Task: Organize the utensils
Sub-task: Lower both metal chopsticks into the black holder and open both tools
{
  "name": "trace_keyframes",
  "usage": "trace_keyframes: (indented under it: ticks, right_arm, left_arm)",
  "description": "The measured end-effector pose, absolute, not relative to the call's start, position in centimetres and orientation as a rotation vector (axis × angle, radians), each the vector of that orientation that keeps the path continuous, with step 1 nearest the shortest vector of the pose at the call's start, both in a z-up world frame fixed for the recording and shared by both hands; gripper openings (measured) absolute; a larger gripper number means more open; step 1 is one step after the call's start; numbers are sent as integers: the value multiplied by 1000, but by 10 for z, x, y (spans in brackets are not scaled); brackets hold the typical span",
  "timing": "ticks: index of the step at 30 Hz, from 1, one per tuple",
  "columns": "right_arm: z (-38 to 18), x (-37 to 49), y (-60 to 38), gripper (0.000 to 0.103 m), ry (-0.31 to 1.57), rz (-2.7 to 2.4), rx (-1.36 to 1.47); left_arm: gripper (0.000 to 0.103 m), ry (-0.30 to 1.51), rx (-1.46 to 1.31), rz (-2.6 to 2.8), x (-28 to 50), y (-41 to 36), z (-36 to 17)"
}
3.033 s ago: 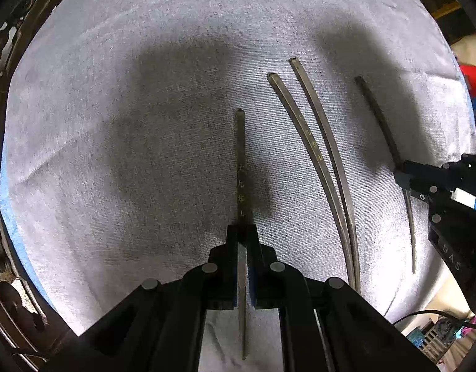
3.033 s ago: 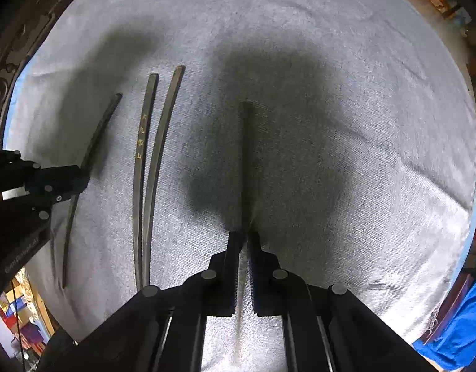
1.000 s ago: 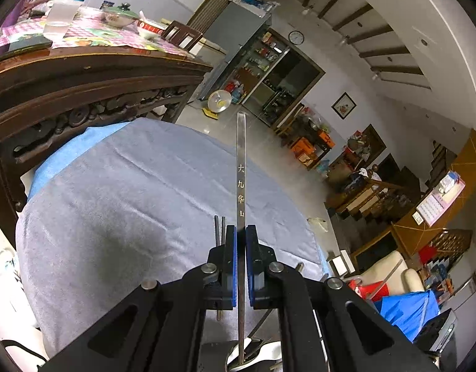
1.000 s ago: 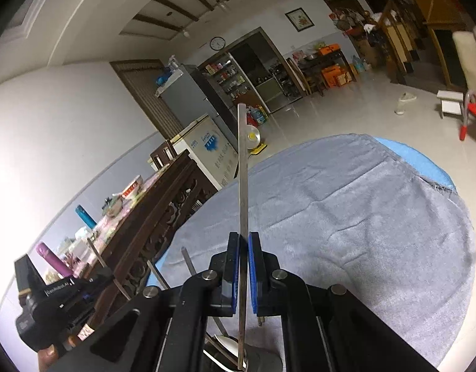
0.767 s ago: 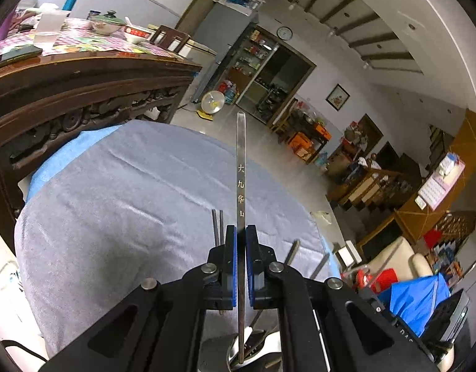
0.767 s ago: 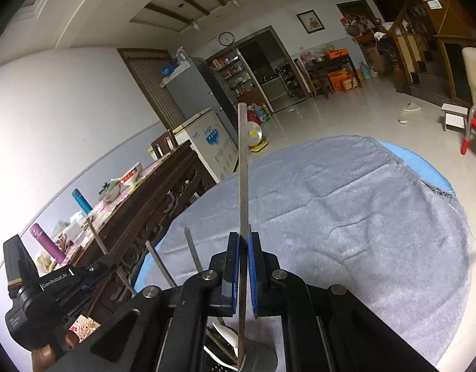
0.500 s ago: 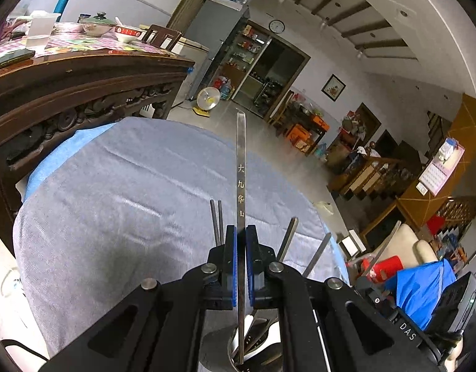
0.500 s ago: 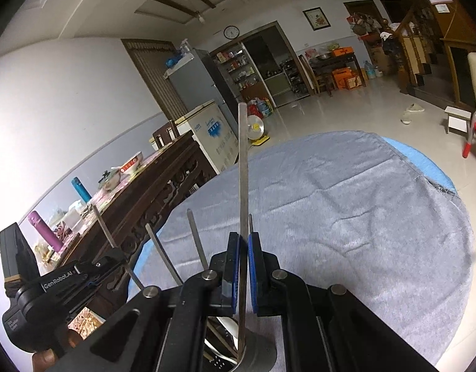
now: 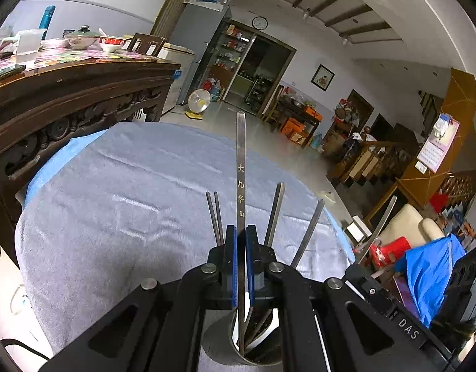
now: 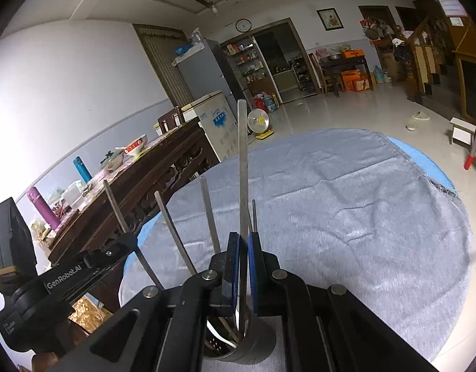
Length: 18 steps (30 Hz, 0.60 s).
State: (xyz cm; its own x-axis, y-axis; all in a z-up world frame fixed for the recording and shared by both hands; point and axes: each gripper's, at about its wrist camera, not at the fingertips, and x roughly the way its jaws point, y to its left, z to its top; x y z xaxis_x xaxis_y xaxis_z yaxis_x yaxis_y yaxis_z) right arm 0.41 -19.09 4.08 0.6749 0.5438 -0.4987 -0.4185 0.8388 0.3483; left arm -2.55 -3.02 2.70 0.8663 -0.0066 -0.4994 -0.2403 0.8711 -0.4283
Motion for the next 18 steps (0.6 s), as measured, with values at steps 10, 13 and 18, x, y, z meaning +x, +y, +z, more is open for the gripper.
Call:
trace_keyframes:
  ticks: [10,13,18]
  right_arm:
    - [32,-4,-188,7,647,563,195]
    - [31,-6,-187,7,648,567,191]
    - [27,-6,-190,7,660,566,195]
  left_arm:
    - [5,529,-460,117,-31,-45,17]
    - [5,543,-454,113,-32,-48,12]
    - [5,561,-456,108,-35,-49,8]
